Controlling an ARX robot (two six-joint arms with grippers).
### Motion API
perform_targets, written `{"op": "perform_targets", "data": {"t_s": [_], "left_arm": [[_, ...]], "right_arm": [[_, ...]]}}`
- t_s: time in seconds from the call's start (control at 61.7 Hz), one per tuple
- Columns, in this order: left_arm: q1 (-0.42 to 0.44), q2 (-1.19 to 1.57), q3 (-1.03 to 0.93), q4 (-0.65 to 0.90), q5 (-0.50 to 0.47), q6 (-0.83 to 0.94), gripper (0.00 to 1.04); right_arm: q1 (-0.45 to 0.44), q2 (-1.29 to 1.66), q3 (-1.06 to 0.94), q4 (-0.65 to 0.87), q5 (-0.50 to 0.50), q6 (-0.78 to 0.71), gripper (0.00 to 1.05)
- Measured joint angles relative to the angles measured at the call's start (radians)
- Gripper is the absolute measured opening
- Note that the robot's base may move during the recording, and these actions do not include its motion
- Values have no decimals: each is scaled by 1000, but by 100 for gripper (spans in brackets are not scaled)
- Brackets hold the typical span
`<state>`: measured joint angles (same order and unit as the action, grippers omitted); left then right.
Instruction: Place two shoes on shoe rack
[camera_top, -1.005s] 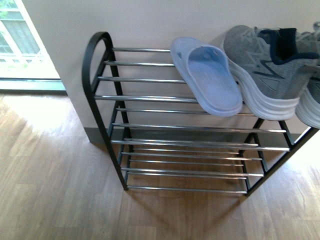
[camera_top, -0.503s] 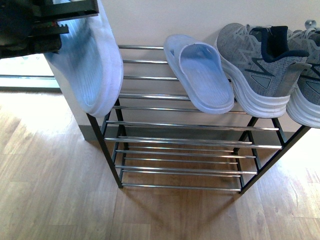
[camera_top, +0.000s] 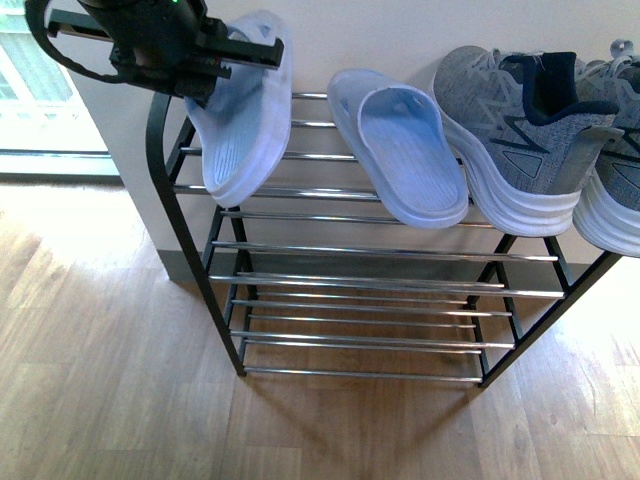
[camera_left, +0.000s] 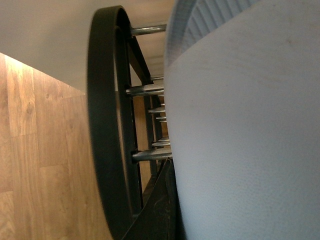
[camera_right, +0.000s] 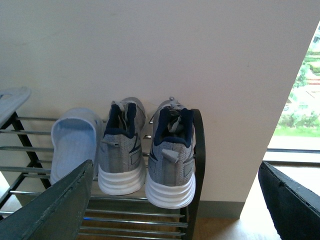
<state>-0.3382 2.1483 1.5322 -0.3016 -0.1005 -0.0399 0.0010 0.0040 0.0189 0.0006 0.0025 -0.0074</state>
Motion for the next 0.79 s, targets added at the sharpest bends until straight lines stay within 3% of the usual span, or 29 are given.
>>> {"op": "perform_targets", "data": {"t_s": [0.292, 0.795], "left_arm": [[-3, 61, 64, -24, -19, 155, 2], [-9, 177, 196, 27, -50, 248, 2]], "right_arm": [[0, 0, 0, 0, 0, 0, 96], [0, 0, 0, 0, 0, 0, 96]]}}
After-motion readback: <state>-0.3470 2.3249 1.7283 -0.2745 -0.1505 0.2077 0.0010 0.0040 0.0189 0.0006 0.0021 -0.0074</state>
